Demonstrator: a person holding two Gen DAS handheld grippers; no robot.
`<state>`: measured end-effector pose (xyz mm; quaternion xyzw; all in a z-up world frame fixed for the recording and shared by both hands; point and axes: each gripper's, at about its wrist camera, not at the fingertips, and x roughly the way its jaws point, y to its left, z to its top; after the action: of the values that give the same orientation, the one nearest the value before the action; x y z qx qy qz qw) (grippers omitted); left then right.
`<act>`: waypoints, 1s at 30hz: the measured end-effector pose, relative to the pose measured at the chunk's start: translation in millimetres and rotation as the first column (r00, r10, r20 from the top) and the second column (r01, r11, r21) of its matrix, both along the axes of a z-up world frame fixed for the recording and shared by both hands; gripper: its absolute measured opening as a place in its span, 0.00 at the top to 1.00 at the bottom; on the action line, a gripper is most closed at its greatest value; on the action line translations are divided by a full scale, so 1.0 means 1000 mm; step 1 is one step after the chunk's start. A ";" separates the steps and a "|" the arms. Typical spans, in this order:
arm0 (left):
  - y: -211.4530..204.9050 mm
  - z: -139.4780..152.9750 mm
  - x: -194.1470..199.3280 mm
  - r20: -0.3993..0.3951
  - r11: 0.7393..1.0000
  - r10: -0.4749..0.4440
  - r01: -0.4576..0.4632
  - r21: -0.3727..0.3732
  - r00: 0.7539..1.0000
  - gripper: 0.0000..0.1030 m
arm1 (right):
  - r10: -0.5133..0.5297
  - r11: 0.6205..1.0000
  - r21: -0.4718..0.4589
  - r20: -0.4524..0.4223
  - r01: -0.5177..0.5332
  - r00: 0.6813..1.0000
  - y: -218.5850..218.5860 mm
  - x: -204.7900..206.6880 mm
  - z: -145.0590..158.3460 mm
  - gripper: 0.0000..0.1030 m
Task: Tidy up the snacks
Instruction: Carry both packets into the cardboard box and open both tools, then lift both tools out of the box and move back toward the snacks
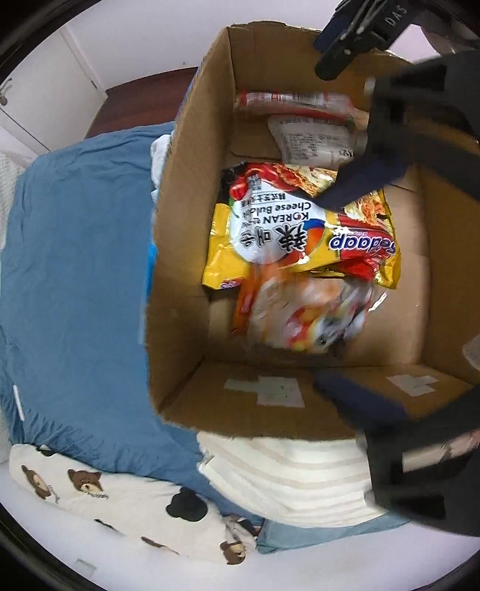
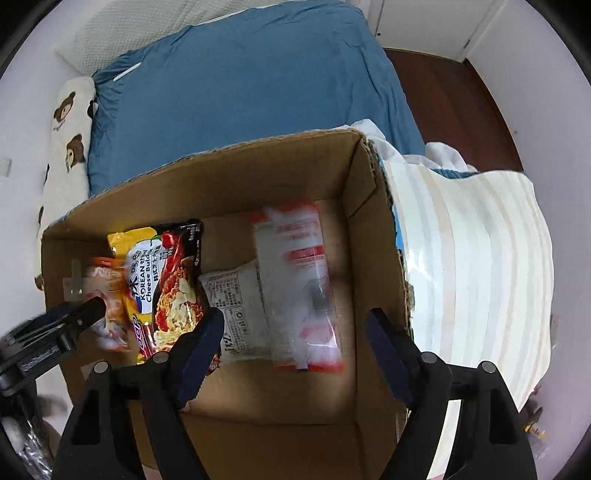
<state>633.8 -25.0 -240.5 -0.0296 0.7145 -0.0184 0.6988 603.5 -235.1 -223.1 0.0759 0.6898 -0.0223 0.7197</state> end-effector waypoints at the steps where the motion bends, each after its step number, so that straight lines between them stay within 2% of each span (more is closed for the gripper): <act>1: 0.000 0.002 -0.001 0.011 1.000 0.004 -0.004 -0.002 1.000 0.08 | 0.006 1.000 -0.004 -0.001 -0.006 1.000 0.002 0.000 0.000 0.16; 2: -0.001 0.004 -0.002 0.016 1.000 0.006 -0.006 -0.006 1.000 0.08 | 0.012 1.000 -0.005 -0.004 -0.012 1.000 0.003 0.000 -0.001 0.12; 7: -0.006 0.013 -0.007 0.036 1.000 -0.004 0.004 -0.018 0.999 0.08 | 0.026 1.000 -0.004 -0.005 -0.026 1.000 0.010 -0.006 -0.003 0.06; 10: -0.011 0.019 -0.013 0.056 1.000 -0.017 0.018 -0.023 0.998 0.08 | 0.033 0.999 0.001 0.006 -0.033 0.999 0.013 -0.012 -0.002 0.06; 14: -0.011 0.032 -0.024 0.106 0.997 -0.009 0.018 -0.081 0.994 0.08 | 0.027 0.999 0.041 0.028 -0.028 0.999 0.014 -0.024 0.000 0.06; 15: -0.011 0.036 -0.029 0.126 0.997 -0.013 0.022 -0.071 0.992 0.08 | 0.026 0.999 0.044 0.036 -0.028 0.999 0.014 -0.027 0.001 0.06; 23: -0.015 0.068 -0.074 0.258 0.998 -0.040 0.052 -0.040 0.965 0.08 | 0.013 0.999 0.049 0.148 -0.021 0.989 0.018 -0.070 0.019 0.06; 30: -0.012 0.107 -0.128 0.387 0.997 -0.061 0.071 -0.010 0.920 0.08 | 0.049 0.999 0.006 0.282 -0.053 0.958 0.030 -0.119 0.054 0.06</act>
<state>505.8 -36.6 -133.8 -0.0098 0.5629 -0.0560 0.8246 484.4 -205.4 -168.7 0.0653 0.5820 0.0117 0.8105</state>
